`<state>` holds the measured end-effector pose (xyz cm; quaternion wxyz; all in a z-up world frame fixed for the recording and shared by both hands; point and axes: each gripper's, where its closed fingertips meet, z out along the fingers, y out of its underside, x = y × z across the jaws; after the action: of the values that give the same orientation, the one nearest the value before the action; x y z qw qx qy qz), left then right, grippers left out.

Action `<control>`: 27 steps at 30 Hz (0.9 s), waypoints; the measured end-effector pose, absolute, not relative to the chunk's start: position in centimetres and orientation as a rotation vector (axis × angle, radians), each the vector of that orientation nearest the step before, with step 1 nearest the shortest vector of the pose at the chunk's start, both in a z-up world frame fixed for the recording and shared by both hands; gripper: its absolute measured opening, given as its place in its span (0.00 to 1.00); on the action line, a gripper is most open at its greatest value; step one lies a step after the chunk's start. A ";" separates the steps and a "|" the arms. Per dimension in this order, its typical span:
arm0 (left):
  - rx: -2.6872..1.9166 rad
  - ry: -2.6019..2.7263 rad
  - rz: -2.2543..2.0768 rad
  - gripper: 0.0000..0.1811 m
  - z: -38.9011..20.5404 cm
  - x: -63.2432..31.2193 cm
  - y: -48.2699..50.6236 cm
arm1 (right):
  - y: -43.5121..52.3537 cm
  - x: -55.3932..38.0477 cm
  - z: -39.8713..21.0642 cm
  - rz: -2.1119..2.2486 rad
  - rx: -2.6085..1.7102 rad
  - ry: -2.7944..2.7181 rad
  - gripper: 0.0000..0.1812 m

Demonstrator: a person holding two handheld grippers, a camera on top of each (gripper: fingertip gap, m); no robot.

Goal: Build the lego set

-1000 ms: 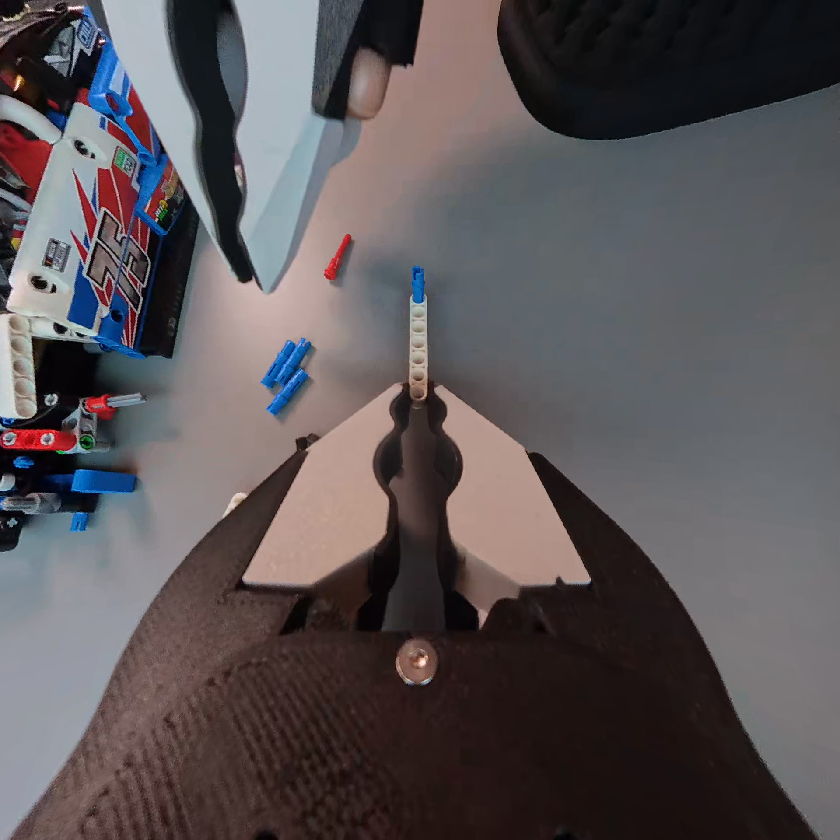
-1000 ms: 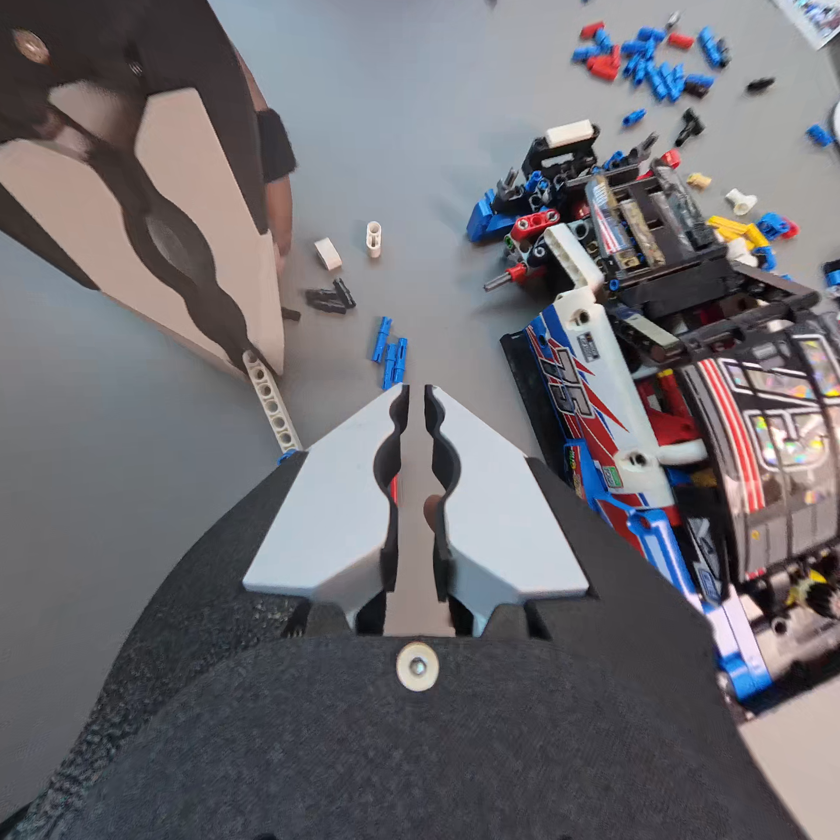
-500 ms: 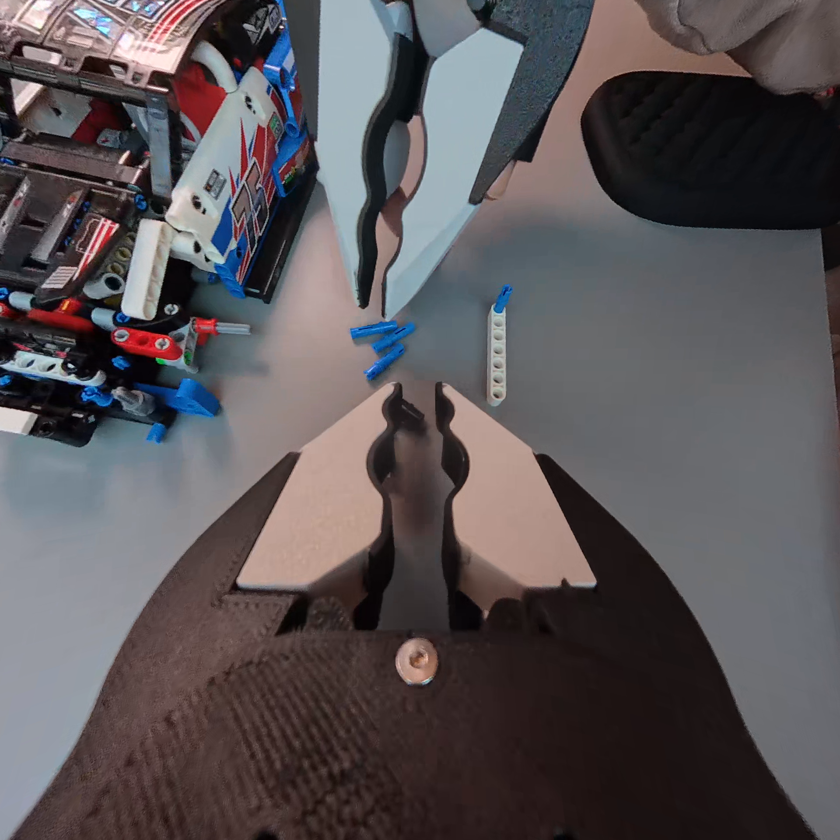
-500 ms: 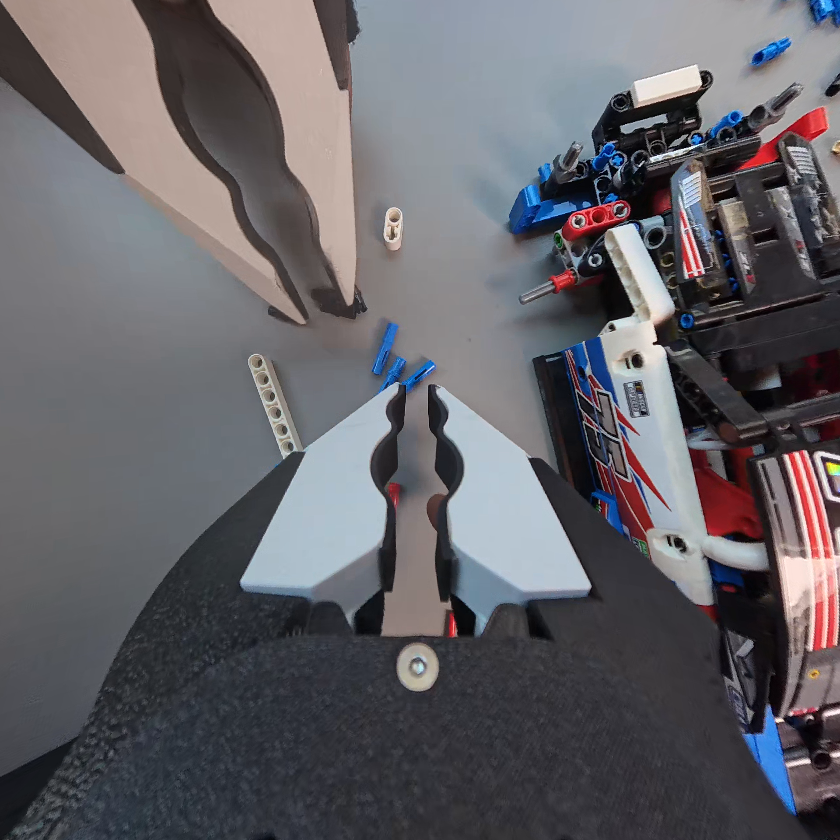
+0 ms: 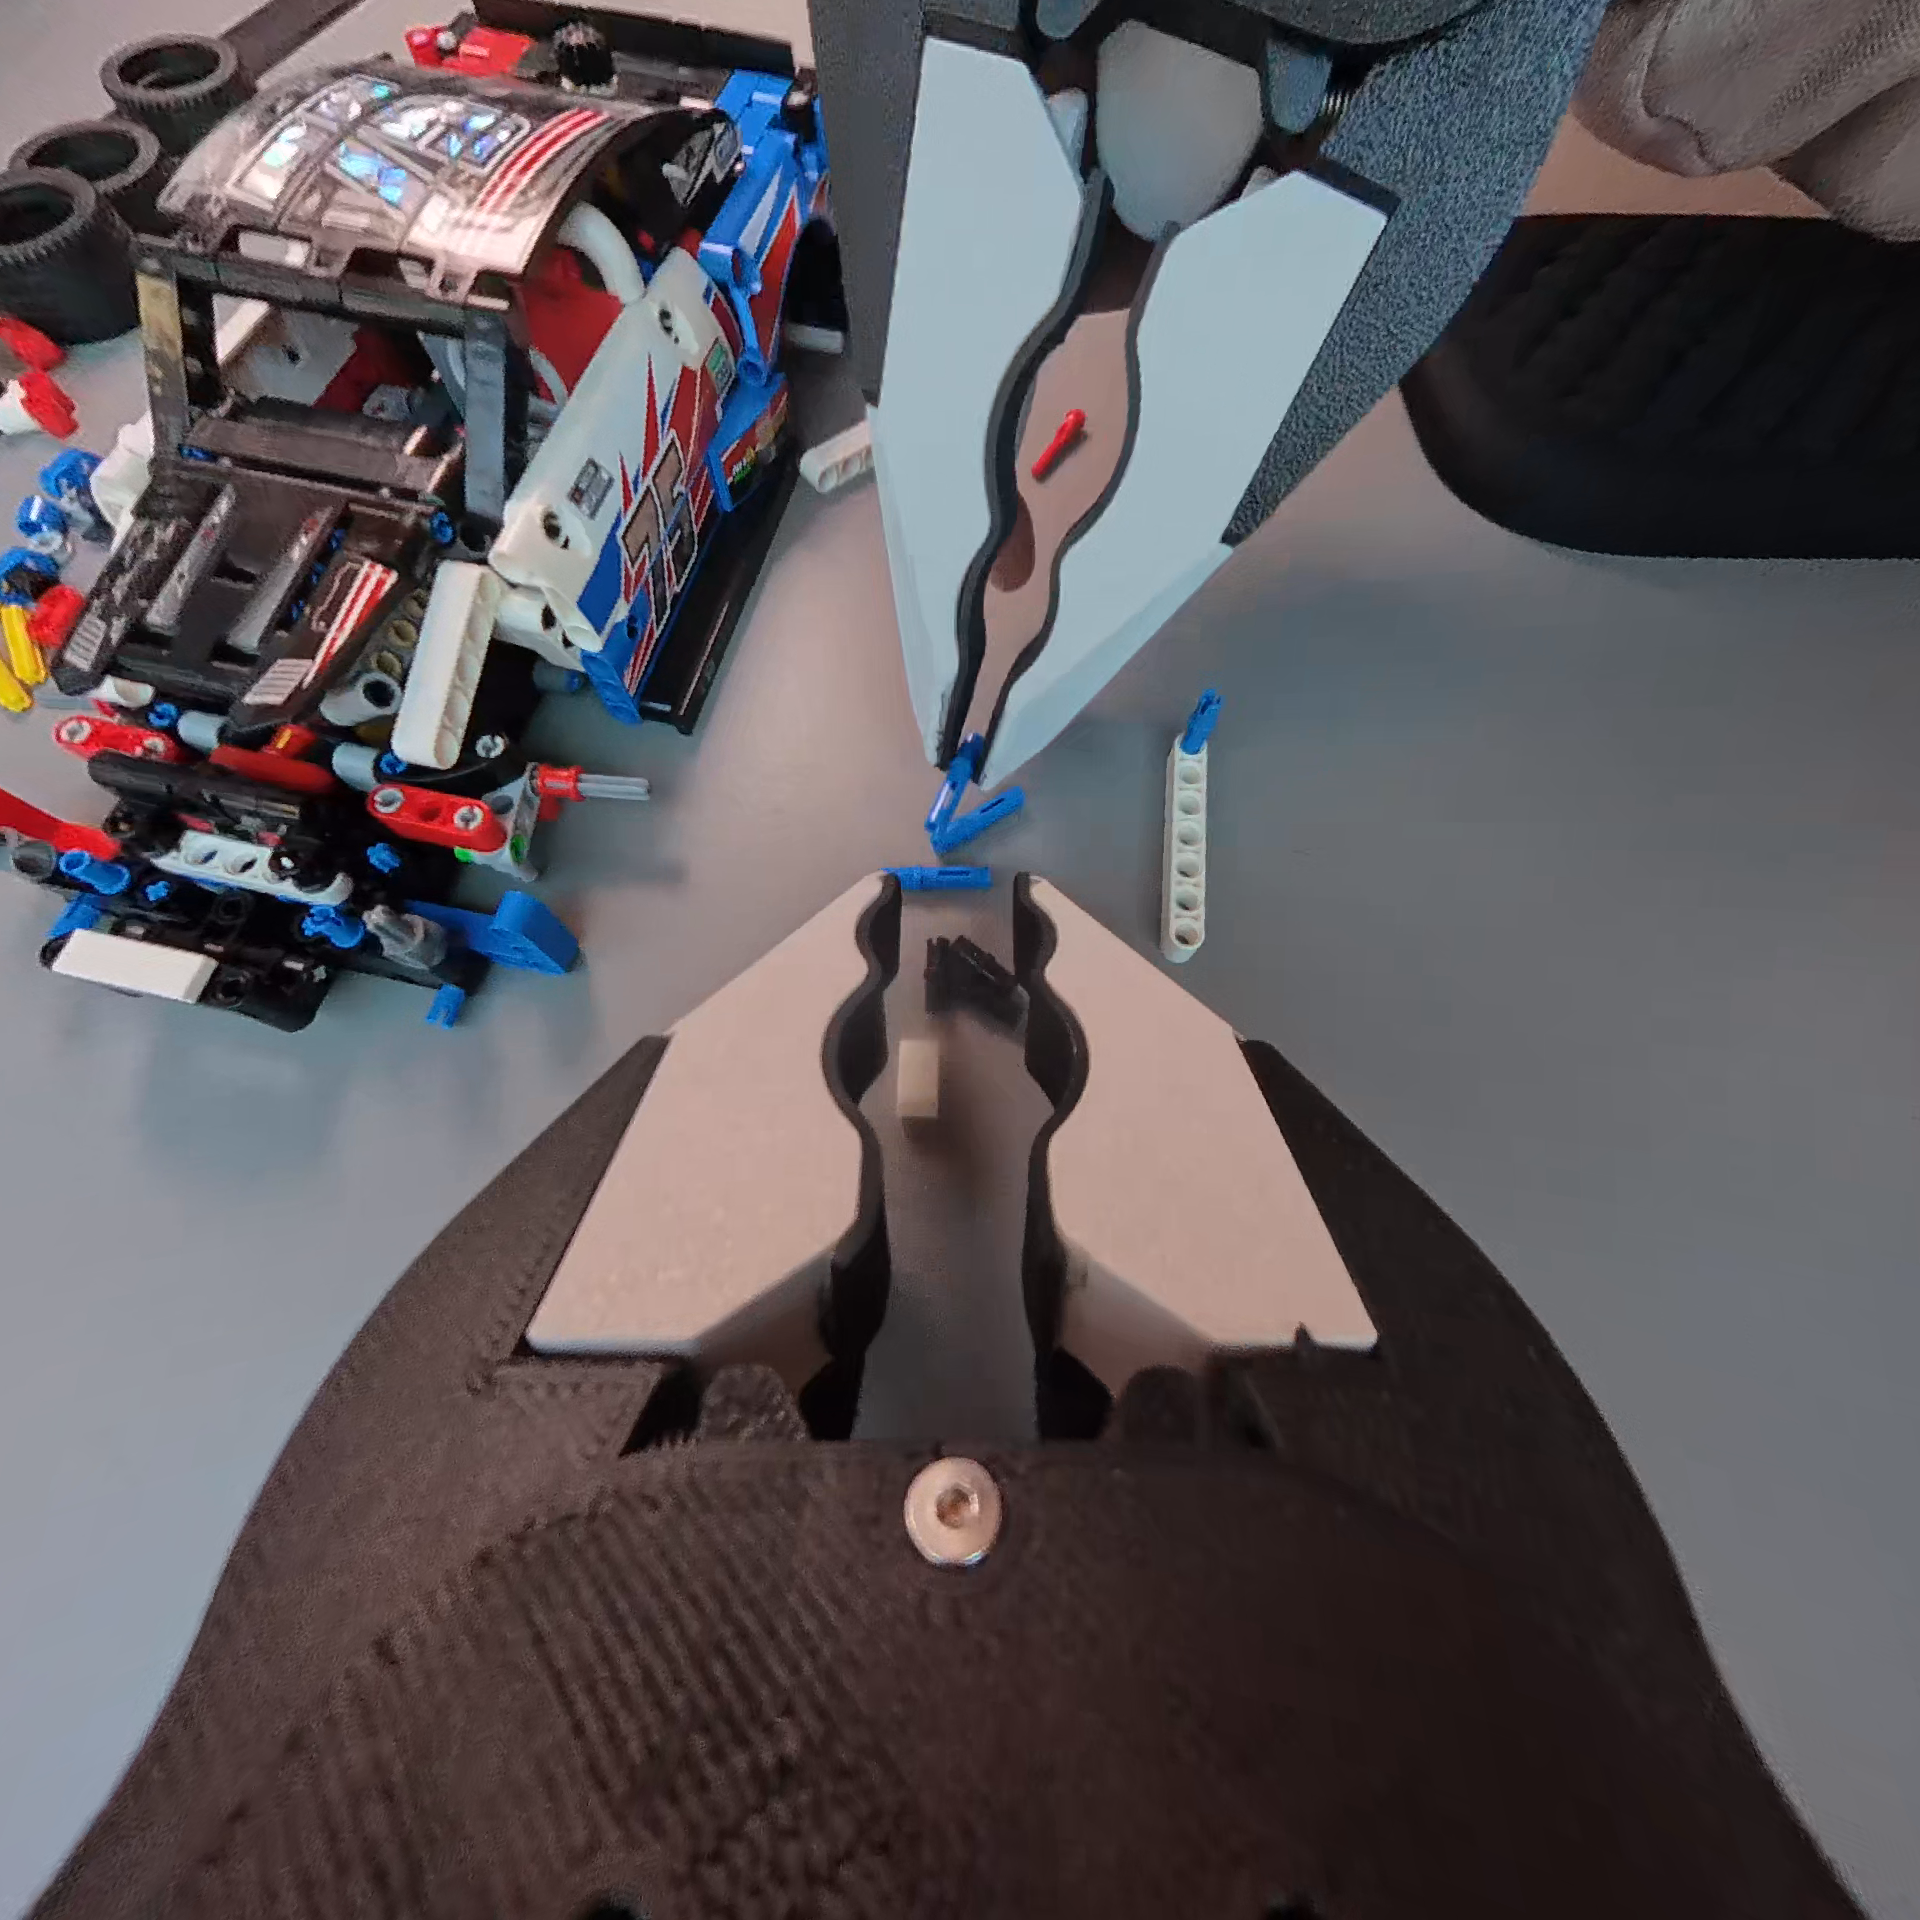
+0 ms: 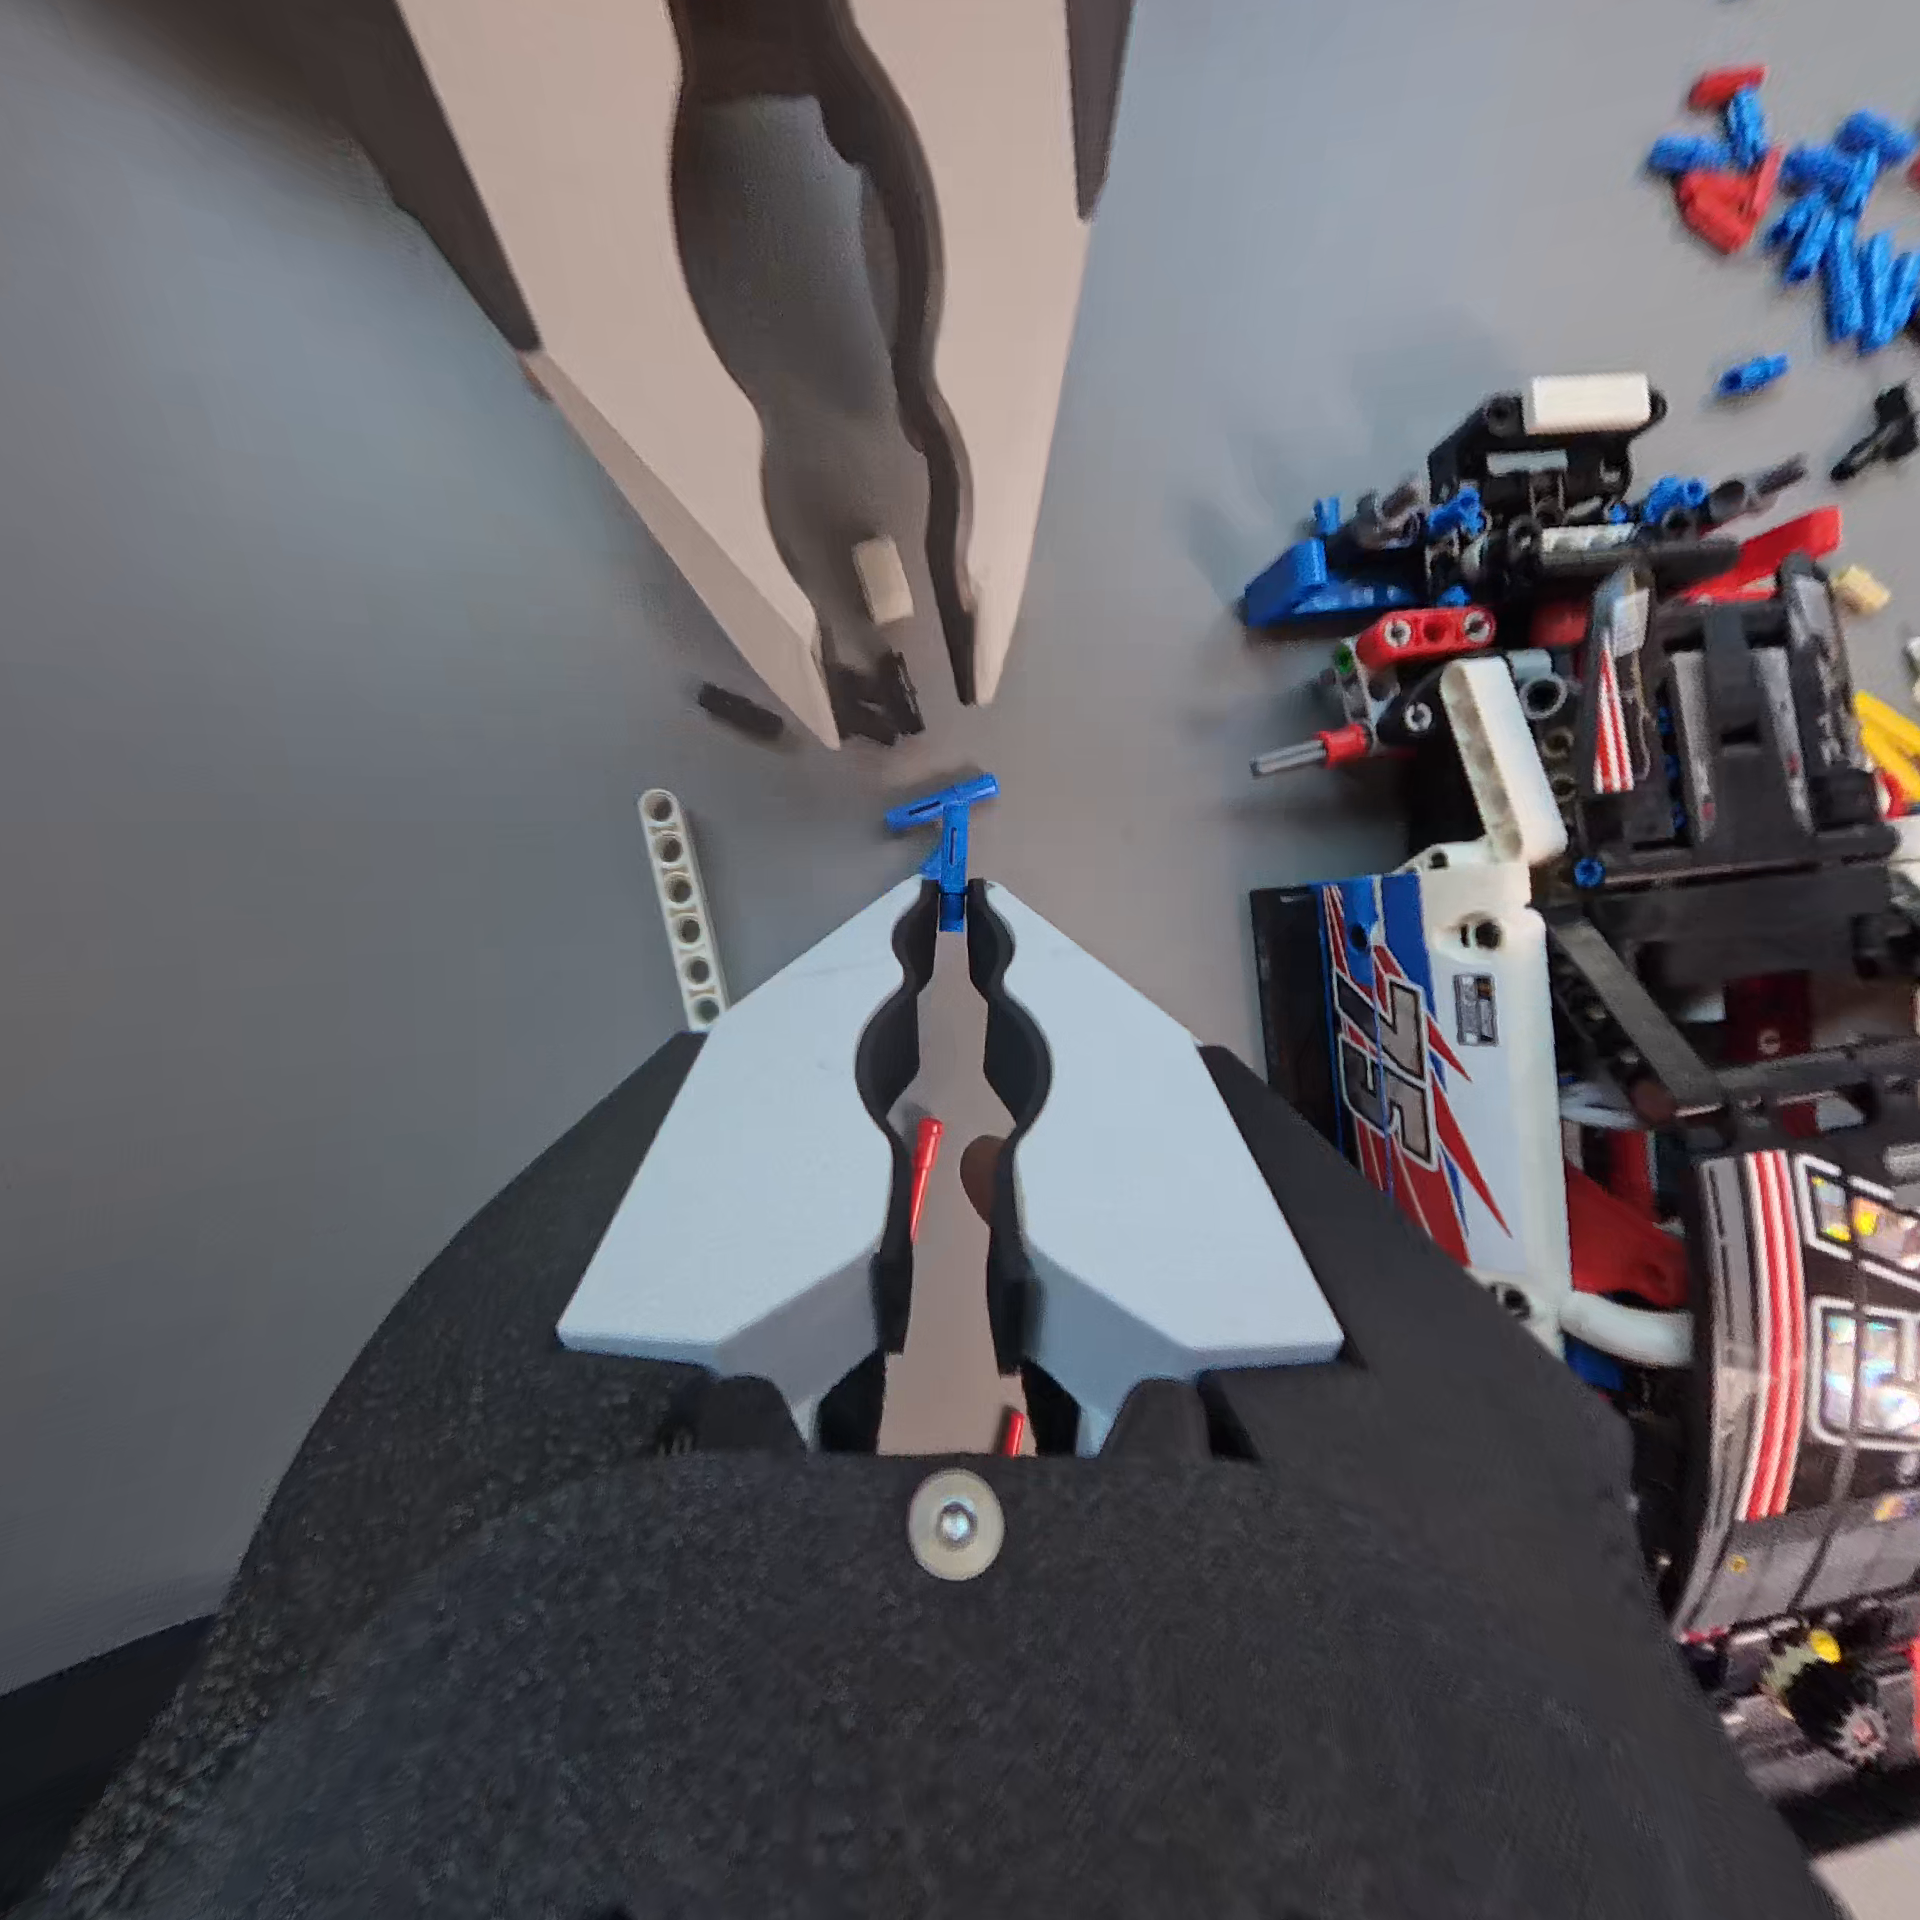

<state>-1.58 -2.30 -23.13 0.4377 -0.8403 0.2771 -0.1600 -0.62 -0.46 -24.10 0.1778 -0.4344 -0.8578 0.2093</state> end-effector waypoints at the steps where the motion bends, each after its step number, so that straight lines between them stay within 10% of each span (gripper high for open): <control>1: -2.063 0.705 -0.392 0.11 -22.8 -1.3 -2.3 | -1.0 -0.6 -23.5 0.591 -1.192 -2.429 0.02; 27: -1.706 0.792 -0.711 0.01 -16.5 2.7 -4.9 | -5.5 1.5 -15.6 1.081 -1.065 -2.164 0.02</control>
<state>2.74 -4.94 -16.53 0.5359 -0.7162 0.3325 -0.2988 1.50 -5.49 -15.61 0.2465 -0.3906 -0.7935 0.3963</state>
